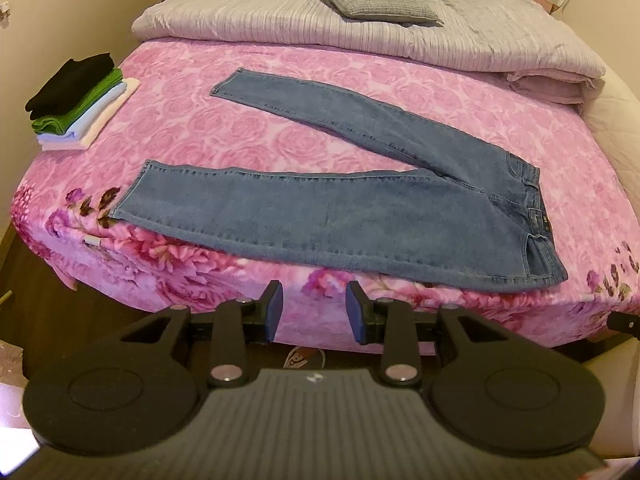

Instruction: Fold clothes

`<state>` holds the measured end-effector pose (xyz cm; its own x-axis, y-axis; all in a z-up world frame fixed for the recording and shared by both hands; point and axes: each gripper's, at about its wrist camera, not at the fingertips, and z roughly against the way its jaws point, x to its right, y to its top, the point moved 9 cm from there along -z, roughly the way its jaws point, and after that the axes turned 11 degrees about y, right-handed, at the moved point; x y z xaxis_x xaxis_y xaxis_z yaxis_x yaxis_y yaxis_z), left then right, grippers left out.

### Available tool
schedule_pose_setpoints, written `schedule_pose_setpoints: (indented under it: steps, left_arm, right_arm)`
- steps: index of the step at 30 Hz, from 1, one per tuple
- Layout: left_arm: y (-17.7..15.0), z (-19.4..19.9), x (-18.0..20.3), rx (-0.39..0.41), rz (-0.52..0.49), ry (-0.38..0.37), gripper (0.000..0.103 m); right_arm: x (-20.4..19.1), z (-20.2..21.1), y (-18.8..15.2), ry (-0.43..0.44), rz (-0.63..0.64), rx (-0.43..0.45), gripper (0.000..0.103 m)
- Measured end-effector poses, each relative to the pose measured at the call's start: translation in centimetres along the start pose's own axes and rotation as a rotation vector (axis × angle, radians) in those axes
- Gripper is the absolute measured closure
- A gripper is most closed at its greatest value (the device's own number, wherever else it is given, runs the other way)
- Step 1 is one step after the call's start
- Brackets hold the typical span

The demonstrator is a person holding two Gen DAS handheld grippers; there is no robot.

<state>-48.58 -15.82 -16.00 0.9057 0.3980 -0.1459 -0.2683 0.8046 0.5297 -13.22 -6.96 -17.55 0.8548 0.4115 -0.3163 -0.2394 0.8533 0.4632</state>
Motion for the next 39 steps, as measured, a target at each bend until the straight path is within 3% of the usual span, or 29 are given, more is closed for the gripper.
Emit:
schedule_pose_setpoints:
  steps: [15,39]
  left_arm:
    - [1.2,-1.4,0.1,-0.011,0.013,0.002,0.073]
    - [2.6,-2.7,-1.6,-0.034,0.055,0.060,0.073]
  right_arm:
    - [-1.1,-0.8,1.9,-0.012,0.048,0.012,0.100]
    - [-2.8,-3.8,5.0,0.042,0.116,-0.020,0.100]
